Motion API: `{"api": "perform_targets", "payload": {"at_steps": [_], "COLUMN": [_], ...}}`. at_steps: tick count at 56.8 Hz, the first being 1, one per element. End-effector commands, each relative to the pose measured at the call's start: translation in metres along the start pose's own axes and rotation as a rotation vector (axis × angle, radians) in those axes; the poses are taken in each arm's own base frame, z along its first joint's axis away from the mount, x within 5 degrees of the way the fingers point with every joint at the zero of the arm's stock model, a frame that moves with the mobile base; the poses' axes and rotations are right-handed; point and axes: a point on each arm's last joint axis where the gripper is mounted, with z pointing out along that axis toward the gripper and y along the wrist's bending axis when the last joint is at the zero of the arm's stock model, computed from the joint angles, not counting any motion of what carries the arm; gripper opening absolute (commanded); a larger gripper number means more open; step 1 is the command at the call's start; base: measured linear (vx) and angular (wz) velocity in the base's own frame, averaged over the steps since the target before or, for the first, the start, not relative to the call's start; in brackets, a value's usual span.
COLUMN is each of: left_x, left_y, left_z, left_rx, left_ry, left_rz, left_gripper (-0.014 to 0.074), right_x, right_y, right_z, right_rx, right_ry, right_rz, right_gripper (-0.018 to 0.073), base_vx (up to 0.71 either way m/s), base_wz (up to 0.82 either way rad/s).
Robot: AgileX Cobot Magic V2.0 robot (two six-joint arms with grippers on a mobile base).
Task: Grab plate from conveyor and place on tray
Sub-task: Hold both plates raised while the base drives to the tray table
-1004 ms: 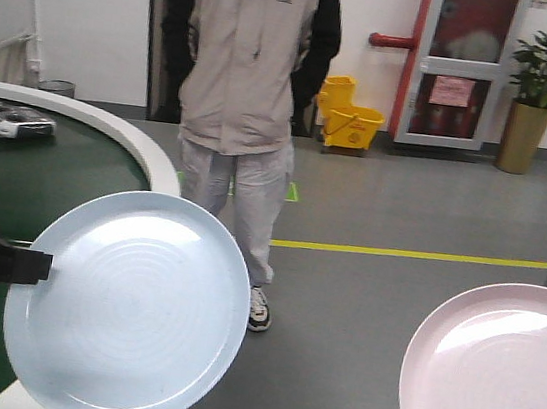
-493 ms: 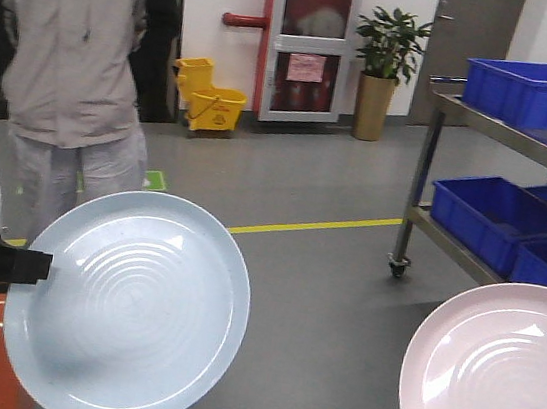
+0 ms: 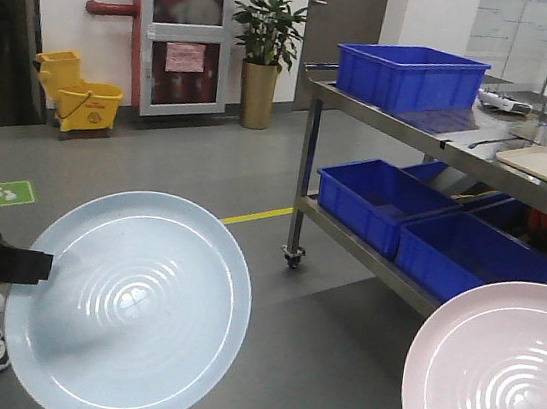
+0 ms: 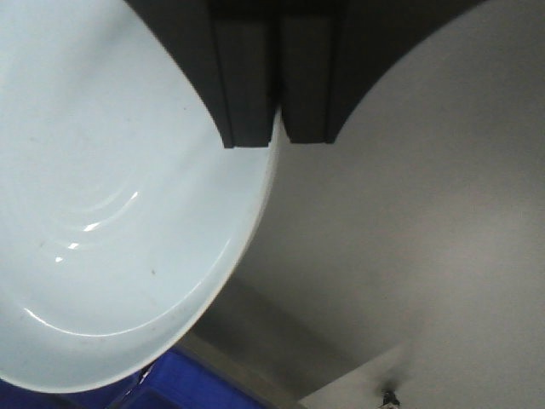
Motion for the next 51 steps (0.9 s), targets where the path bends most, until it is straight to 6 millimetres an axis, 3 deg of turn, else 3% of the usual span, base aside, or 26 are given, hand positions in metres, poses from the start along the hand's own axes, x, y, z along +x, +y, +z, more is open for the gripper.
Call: {"api": "perform_targets", "payload": {"at_steps": [1,51], "left_x": [-0.0144,-0.0144], "left_y": [-0.0071,-0.0071], "left_z": [-0.0137,-0.0137], "left_rx": [0.02,0.02], "left_ry": [-0.118,-0.118], "left_rz": [-0.016,-0.016], "left_gripper": [-0.0002,-0.0002], "right_x": [-0.0119,-0.012], "right_y": [-0.0003,-0.0003], "right_z": [-0.0101,-0.0101], "right_rx": [-0.001,-0.001], "right_ry": [-0.11,-0.111], "right_rz": [-0.008,-0.009], "right_gripper": [-0.001,-0.001], "base_vx": [0.34,0.47], "base_wz": [-0.28,-0.08]}}
